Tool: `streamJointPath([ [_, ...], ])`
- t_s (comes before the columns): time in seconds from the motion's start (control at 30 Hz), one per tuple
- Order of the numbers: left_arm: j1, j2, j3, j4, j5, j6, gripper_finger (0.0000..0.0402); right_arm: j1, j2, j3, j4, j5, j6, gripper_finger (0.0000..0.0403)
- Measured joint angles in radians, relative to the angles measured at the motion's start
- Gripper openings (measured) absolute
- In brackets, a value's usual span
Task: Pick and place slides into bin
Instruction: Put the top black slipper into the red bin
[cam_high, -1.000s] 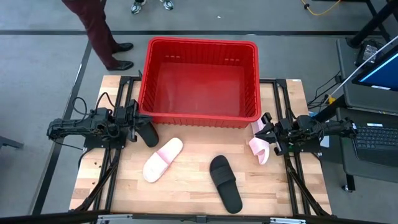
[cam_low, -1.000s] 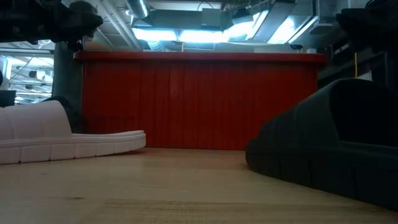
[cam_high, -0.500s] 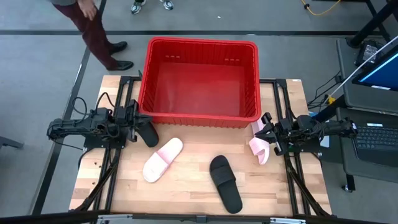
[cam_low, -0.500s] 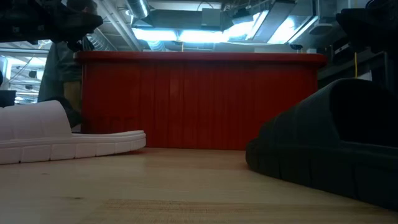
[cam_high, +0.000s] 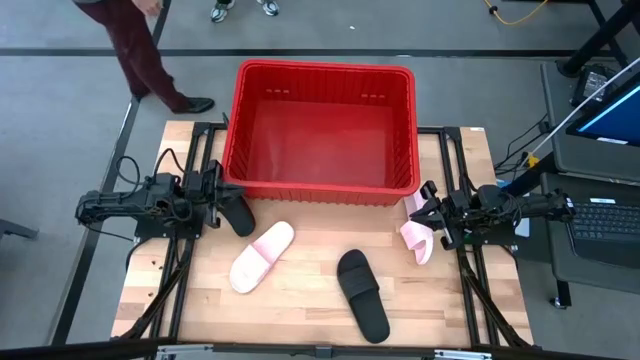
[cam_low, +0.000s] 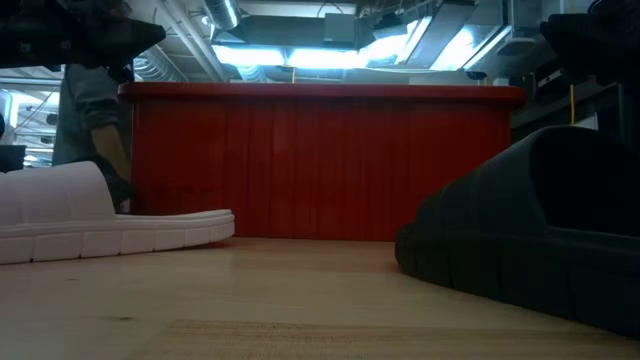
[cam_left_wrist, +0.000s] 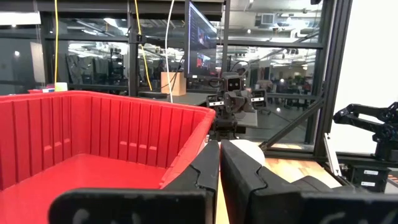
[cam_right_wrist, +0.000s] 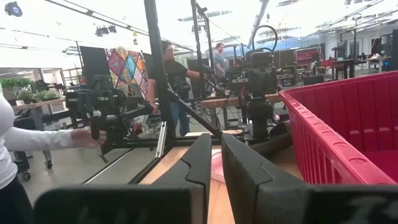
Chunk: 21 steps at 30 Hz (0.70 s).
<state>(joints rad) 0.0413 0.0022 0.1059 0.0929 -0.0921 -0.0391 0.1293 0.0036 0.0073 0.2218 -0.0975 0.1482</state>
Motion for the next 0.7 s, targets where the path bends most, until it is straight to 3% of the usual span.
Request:
streamJointPath([
  [0.7,0.0,0.0,0.0,0.029,-0.018,0.0,0.0008,0.0,0.0,0.0,-0.01,0.0,-0.003,0.0042],
])
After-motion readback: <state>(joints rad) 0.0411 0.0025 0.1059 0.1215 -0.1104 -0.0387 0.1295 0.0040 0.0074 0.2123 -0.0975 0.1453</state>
